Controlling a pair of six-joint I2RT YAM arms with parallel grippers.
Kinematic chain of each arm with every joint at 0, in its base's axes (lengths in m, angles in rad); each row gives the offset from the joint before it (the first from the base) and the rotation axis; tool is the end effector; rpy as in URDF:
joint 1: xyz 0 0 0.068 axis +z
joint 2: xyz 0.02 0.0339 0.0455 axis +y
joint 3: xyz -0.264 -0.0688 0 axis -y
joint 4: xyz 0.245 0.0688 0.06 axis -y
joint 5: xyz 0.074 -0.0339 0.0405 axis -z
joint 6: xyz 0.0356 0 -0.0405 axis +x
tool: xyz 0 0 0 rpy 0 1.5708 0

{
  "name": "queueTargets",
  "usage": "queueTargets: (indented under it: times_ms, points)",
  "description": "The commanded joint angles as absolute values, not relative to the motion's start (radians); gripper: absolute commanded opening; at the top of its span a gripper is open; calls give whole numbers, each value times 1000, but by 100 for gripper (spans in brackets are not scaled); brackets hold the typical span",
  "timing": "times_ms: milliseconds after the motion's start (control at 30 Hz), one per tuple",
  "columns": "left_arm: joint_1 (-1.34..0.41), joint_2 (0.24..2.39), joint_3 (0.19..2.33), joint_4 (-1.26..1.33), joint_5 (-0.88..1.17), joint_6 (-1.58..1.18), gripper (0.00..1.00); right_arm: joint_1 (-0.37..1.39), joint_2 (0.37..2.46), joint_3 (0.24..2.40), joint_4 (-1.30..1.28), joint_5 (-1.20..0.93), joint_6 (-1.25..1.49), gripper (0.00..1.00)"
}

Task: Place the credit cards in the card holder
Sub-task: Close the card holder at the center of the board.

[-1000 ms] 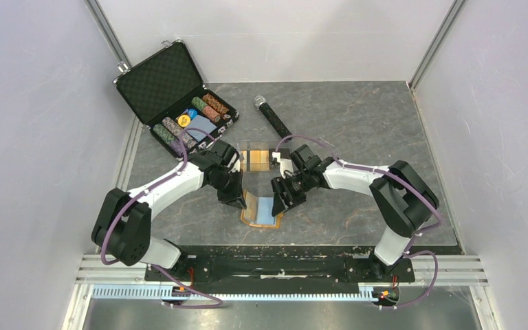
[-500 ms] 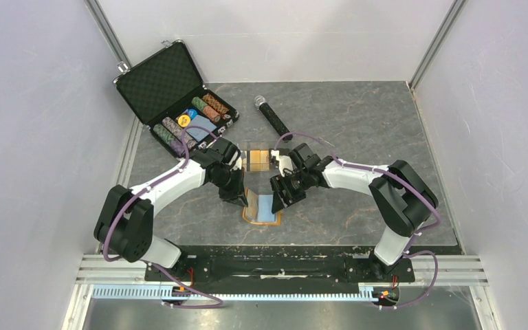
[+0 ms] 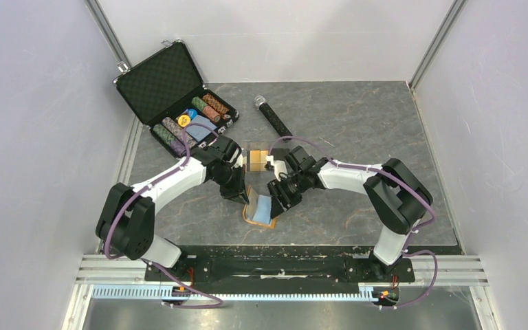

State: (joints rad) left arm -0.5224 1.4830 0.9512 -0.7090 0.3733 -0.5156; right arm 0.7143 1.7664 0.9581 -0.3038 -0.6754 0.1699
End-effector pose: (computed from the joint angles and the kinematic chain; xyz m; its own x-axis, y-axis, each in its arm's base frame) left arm 0.2303 -0.1475 0.2026 -0.9928 0.0419 -0.1118 0.0891 0.8835 -0.4599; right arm 0.2340 0.2323 0.1455 -0.7895 -0.5099 -0.3416 -0.5955 0.5018 0.6274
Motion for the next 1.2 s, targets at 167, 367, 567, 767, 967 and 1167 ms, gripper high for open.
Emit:
queueTargets:
  times_ms: [167, 367, 567, 767, 967, 1167]
  points:
    - [-520, 1497, 986, -698, 401, -450, 2, 719, 1699, 1060, -366, -396, 176, 59]
    - [-520, 1497, 986, -697, 400, -450, 2, 719, 1721, 1059, -355, -396, 169, 59]
    - [-520, 1498, 988, -698, 396, -450, 2, 719, 1742, 1039, -287, -512, 156, 57]
    - [-520, 1495, 989, -691, 382, -467, 2, 727, 1765, 1005, -293, -615, 152, 48]
    - [-514, 1504, 991, -658, 406, -494, 2, 730, 1795, 991, -336, -627, 126, 37]
    - [-491, 1505, 994, -656, 400, -503, 2, 733, 1807, 988, -362, -722, 90, 32]
